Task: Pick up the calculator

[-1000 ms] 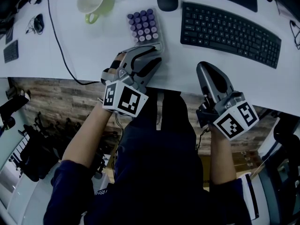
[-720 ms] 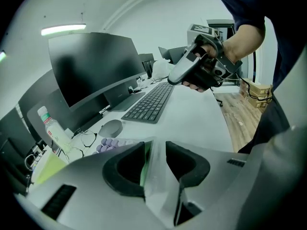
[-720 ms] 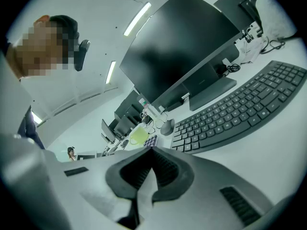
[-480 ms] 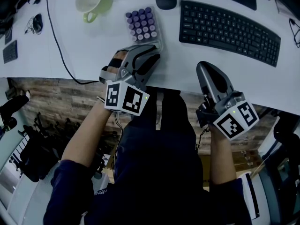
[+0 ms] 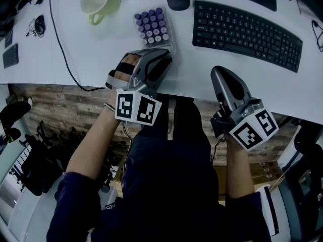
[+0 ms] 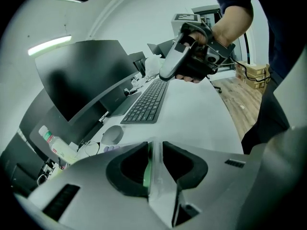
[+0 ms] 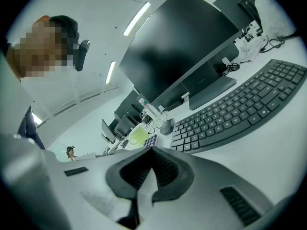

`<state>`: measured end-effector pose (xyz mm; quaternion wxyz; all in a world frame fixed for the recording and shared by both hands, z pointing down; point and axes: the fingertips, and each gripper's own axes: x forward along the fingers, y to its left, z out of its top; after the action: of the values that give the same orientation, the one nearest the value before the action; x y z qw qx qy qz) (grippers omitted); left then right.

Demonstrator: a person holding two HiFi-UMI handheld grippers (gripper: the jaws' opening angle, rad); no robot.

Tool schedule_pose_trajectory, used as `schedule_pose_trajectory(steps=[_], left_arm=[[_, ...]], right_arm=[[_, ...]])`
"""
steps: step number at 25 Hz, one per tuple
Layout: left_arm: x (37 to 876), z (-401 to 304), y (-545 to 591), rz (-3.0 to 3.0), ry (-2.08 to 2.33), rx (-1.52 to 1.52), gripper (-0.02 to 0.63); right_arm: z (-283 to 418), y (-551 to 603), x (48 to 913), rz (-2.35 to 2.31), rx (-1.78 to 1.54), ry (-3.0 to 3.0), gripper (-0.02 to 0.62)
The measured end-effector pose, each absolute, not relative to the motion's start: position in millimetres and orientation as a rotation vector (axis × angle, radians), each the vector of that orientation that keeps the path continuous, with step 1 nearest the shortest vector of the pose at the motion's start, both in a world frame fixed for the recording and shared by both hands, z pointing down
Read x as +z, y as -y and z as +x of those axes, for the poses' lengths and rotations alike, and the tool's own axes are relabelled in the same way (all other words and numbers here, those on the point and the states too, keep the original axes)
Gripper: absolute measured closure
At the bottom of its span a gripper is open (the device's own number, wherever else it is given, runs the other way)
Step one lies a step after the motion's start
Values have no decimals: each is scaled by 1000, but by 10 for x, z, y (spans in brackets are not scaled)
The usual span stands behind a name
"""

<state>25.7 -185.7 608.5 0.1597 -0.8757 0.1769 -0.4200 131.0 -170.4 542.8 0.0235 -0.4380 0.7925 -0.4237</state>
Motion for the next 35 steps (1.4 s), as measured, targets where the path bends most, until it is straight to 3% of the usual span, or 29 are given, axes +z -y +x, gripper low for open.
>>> schedule_pose_trajectory(steps=[24,35], left_arm=[[5752,193,1823,-2424,-453,-1141,520],[5201,165,1905,-2371,-498,-1045,520]], right_arm=[[1220,1779,5040,-1343,-1216,-2496,594],[1157,1828,4615,-1347,-1109,-2526,594]])
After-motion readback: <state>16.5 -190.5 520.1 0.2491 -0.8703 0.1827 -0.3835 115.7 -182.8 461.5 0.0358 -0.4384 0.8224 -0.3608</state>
